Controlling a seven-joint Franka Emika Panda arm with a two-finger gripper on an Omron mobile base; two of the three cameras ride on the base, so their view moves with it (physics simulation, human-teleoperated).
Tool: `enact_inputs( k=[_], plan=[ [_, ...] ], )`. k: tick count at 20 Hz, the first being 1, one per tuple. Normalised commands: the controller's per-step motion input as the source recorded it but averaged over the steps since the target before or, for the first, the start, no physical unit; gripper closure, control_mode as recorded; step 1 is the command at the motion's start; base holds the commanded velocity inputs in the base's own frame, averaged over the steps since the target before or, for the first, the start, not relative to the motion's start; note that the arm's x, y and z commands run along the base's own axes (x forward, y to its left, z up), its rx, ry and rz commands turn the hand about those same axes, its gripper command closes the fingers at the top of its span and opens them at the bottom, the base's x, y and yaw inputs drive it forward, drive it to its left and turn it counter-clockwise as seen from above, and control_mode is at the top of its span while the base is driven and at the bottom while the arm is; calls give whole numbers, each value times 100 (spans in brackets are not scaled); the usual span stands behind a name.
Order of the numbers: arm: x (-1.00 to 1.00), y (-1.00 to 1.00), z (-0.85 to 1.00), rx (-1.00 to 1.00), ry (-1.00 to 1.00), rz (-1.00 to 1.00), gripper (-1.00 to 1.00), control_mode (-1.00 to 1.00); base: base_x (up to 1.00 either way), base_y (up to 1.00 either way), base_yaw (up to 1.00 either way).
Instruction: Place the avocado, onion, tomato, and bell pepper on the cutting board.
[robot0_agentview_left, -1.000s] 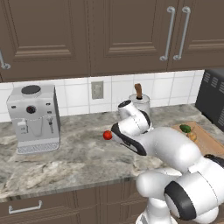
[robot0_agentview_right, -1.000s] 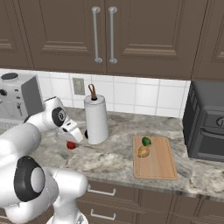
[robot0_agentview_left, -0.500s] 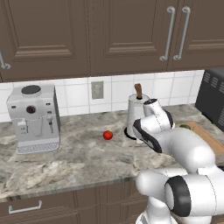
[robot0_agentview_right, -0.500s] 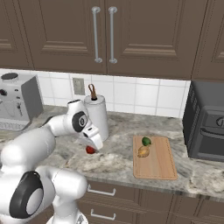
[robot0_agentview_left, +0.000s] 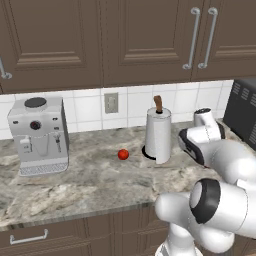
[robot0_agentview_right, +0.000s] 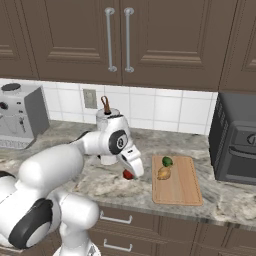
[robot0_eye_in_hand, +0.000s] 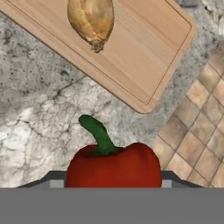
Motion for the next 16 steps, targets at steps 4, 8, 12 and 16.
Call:
enact_inputs(
  k=[4, 8, 12, 16],
  plan=[
    [0, -85, 35, 5, 0, -16, 100, -100, 0, 0, 0],
    [0, -87, 32, 6, 0, -13, 100, -100, 0, 0, 0],
    [15, -75, -4, 12, 0, -7, 100, -100, 0, 0, 0],
    [46, -52, -21, 15, -1, -1, 100, -100, 0, 0, 0]
  ],
)
